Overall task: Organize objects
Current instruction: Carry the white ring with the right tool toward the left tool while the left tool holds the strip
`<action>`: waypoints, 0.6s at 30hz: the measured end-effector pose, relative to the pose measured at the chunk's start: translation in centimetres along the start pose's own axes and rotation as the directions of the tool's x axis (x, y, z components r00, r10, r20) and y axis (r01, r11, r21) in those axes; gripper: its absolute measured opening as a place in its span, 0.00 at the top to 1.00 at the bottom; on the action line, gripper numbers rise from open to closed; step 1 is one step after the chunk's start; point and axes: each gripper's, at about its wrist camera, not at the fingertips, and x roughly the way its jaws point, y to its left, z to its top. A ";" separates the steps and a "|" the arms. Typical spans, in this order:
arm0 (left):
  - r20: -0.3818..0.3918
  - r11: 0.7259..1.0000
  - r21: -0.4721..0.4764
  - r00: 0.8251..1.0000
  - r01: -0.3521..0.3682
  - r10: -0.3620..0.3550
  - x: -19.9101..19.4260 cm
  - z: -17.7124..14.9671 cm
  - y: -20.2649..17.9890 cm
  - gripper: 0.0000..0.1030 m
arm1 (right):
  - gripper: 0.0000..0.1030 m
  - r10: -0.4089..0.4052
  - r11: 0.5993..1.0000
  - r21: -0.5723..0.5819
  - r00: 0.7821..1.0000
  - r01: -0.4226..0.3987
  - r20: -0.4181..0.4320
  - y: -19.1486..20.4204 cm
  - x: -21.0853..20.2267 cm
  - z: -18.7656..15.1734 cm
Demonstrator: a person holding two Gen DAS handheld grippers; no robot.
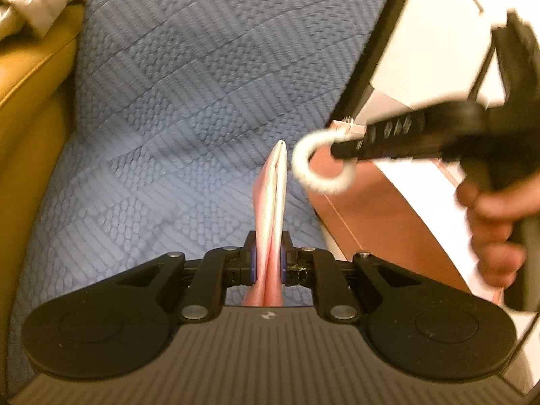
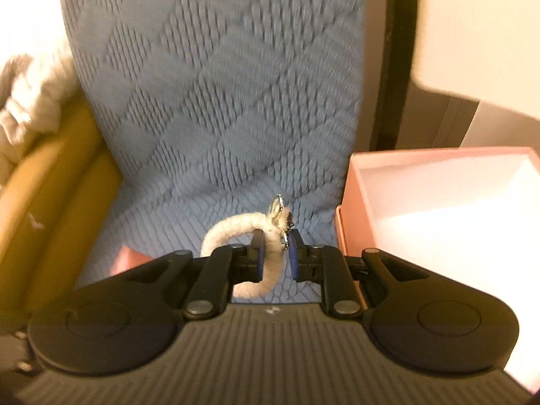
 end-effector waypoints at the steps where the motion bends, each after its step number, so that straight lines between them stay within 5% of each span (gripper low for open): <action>1: 0.006 1.000 0.013 1.000 0.001 -0.001 -0.1 -0.1 -0.3 0.87 | 0.83 0.005 1.000 0.003 1.000 -0.005 0.009 0.0 -0.8 0.3; 10: 0.080 0.989 0.145 0.997 -0.009 -0.002 -1.2 -0.2 -2.7 0.87 | 0.83 0.088 0.996 0.003 0.991 -0.089 0.101 1.5 -8.1 2.4; 18: 0.112 0.984 0.179 0.993 0.009 -0.030 -2.0 -0.4 -3.7 0.87 | 0.82 0.092 0.996 -0.016 0.995 -0.092 0.039 3.9 -7.4 2.2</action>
